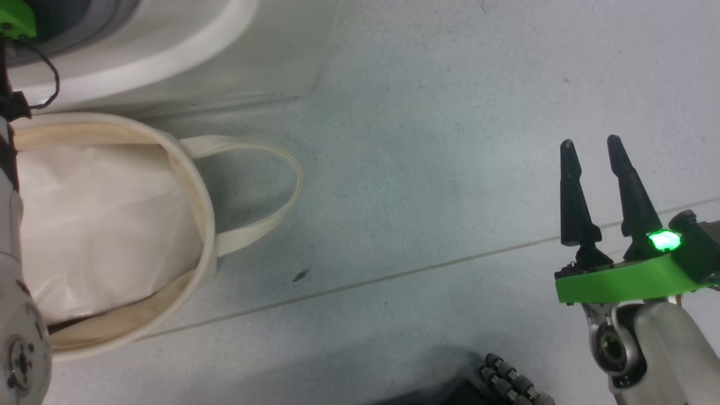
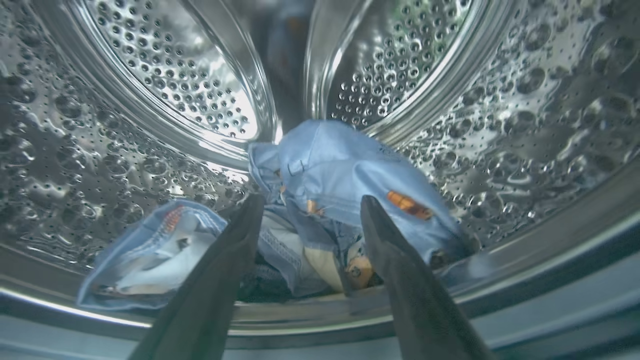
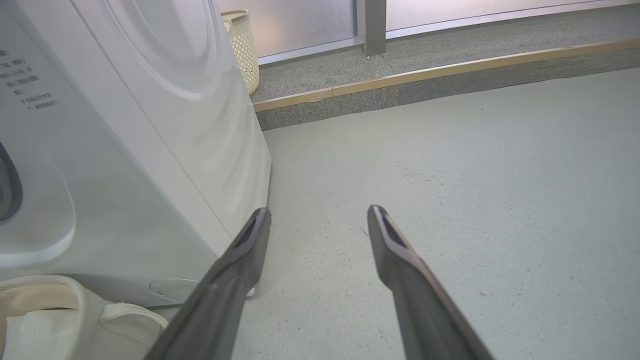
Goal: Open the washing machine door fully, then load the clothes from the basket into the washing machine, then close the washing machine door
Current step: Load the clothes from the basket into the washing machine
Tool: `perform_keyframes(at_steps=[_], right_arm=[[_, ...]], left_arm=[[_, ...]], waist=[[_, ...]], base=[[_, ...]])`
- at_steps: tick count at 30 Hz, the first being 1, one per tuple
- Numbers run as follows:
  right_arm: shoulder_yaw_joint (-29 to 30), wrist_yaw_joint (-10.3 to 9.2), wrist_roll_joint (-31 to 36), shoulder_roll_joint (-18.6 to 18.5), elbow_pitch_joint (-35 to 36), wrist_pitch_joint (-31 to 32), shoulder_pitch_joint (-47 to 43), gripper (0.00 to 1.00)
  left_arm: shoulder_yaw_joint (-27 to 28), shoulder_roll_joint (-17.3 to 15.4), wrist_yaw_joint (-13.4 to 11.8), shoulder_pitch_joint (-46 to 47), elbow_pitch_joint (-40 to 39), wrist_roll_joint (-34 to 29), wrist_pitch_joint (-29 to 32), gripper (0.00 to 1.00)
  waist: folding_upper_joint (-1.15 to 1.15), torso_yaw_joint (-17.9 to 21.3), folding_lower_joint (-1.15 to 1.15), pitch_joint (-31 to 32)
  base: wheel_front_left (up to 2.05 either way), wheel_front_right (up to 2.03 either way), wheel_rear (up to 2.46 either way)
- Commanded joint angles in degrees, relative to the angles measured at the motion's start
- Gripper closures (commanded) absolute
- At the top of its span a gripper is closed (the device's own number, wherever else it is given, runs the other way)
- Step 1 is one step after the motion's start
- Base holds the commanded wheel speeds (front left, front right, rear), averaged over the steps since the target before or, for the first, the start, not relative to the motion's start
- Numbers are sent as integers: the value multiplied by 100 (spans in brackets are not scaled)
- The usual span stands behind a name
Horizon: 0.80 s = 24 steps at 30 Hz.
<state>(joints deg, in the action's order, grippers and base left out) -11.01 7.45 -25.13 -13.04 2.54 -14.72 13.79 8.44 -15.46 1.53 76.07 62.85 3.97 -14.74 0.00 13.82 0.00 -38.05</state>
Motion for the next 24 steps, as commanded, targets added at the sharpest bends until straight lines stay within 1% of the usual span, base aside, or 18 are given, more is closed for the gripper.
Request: perform_keyframes(at_steps=[1, 5, 6, 12, 18, 24], right_arm=[[-102, 3, -11, -16, 99, -28, -56, 0], [-183, 3, -57, 43, -11, -28, 37, 0], [-228, 3, -84, 72, -68, -28, 87, 0], [-364, 3, -167, 125, -268, -28, 176, 0], [-478, 3, -226, 121, -434, -28, 195, 0], [-639, 3, -269, 14, -595, -28, 133, 0]], left_arm=[[104, -182, 0, 7, -169, 69, -26, 0], [166, -66, 57, -434, -408, 136, -26, 0], [201, 14, 126, -674, -540, 181, -26, 0], [284, 273, 337, -1397, -926, 293, -26, 0], [377, 453, 473, -2060, -1167, 393, -26, 0], [383, 720, 579, -2993, -1881, 522, -26, 0]], waist=[[0, -74, 0, 111], [0, -187, 0, 331], [0, -250, 0, 453], [0, -485, 0, 839], [0, -684, 0, 1262], [0, -937, 0, 1872]], base=[[0, 0, 0], [0, 0, 0], [0, 0, 0], [0, 0, 0], [0, 0, 0], [0, 0, 0]])
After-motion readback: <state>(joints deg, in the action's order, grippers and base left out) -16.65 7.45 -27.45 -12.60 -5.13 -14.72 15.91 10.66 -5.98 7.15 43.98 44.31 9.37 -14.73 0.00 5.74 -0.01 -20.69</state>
